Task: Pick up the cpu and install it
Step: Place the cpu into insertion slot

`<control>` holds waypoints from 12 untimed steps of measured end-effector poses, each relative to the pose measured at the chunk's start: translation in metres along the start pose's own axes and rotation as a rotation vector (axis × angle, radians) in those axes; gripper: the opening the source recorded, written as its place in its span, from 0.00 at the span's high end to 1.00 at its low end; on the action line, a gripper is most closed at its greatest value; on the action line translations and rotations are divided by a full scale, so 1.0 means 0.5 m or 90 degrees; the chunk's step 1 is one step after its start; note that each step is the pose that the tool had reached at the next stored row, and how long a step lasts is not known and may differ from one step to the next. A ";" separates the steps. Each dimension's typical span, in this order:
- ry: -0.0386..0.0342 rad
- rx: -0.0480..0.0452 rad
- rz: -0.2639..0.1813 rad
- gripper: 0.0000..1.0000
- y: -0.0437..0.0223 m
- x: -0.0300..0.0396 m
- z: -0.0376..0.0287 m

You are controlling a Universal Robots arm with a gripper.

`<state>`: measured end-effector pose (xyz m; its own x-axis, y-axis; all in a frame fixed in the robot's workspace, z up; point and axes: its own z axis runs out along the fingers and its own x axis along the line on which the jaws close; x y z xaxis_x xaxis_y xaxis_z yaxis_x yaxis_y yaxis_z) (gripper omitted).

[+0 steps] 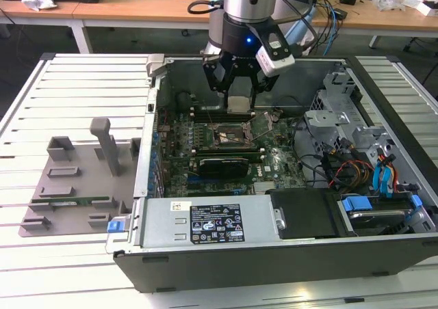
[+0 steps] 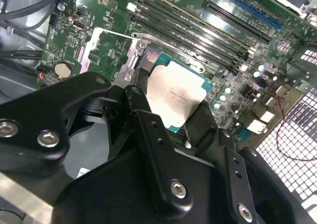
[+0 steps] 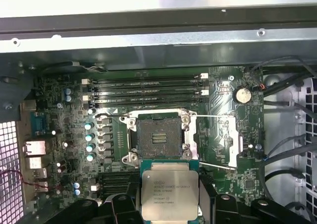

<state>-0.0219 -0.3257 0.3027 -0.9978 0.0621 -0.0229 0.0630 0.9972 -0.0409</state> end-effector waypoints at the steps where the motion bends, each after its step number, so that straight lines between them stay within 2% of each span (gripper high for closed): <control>1: 0.0001 0.0000 0.002 0.45 0.000 0.000 0.000; 6: 0.0005 0.0002 0.011 0.45 0.000 0.000 0.000; 12: 0.0020 0.0020 0.051 0.45 0.000 0.000 0.000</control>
<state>-0.0219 -0.3257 0.3025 -0.9896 0.1422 -0.0230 0.1430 0.9888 -0.0422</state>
